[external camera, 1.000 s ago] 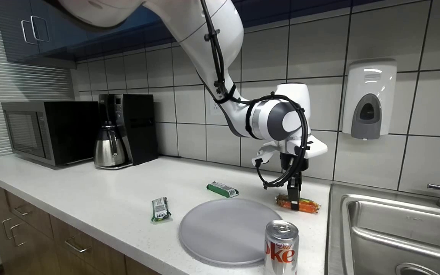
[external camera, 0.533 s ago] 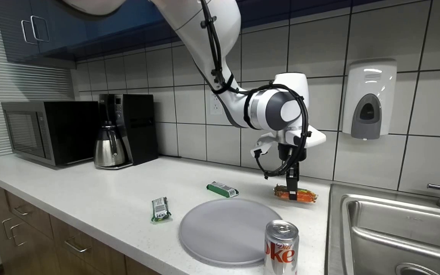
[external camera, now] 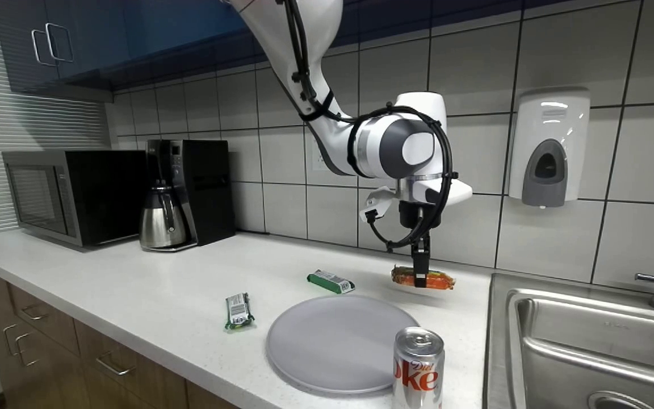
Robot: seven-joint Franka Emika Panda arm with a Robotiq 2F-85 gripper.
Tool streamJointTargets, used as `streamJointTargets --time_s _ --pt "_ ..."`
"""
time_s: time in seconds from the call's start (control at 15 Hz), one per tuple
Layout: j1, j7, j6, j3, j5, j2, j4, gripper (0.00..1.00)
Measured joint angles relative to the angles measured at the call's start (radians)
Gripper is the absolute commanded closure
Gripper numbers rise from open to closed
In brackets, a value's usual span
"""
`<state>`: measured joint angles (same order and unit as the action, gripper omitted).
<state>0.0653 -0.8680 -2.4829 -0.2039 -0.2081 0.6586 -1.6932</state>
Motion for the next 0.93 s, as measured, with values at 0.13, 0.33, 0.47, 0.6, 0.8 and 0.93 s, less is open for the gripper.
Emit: streamJointTargets --time_s 0.13,0.33,0.47,0.6,0.8,0.93 --pt "-0.008 0.031 0.000 0.002 0.002 -0.028 -0.043 0.82" --pt "-0.021 0.072 -0.001 0.005 0.007 -0.068 -0.110 0.82" --pt "-0.027 0.096 -0.001 0.006 0.014 -0.092 -0.152 0.82" --pt "-0.034 0.117 -0.002 0.006 0.025 -0.115 -0.192 0.82" --pt "-0.044 0.134 -0.008 0.006 0.054 -0.144 -0.244 0.82" --pt "-0.049 0.143 -0.012 0.006 0.072 -0.159 -0.274 0.82"
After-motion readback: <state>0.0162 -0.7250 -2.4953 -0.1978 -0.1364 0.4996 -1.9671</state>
